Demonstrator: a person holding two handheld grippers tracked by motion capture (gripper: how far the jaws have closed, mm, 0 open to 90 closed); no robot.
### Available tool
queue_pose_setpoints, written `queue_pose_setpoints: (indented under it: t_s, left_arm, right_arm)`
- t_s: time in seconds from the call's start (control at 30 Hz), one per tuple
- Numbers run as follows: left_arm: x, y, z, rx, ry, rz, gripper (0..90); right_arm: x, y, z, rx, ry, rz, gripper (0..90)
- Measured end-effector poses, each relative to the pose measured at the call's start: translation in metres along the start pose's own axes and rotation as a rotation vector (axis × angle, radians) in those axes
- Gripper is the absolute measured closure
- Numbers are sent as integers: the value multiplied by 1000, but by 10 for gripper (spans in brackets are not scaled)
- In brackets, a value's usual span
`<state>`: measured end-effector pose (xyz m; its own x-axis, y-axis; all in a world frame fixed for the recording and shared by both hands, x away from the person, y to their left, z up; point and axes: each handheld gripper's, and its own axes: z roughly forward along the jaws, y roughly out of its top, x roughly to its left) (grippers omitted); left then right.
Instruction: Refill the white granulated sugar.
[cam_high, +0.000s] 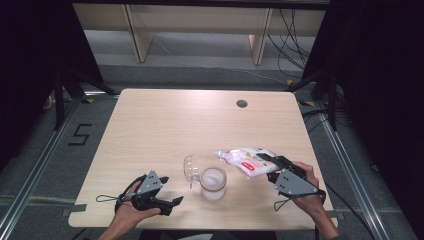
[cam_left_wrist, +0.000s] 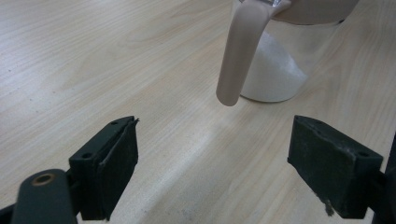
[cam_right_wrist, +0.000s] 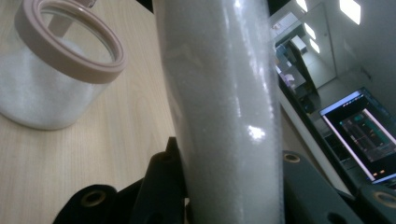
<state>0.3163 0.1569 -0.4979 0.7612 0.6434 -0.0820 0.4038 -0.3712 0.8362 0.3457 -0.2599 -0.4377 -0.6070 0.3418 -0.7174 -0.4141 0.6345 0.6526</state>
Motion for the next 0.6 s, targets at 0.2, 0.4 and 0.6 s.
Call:
queue_pose_setpoints:
  t_s: [0.2, 0.4, 0.6]
  left_arm:
    - [0, 0, 0, 0, 1, 0, 155]
    - [1, 0, -1, 8, 1, 7, 155]
    - [0, 0, 0, 0, 0, 1, 155]
  right_arm:
    - [2, -9, 6, -27, -2, 112, 740]
    - [4, -19, 13, -70, 26, 261, 743]
    - [5, -30, 19, -79, 34, 416, 747]
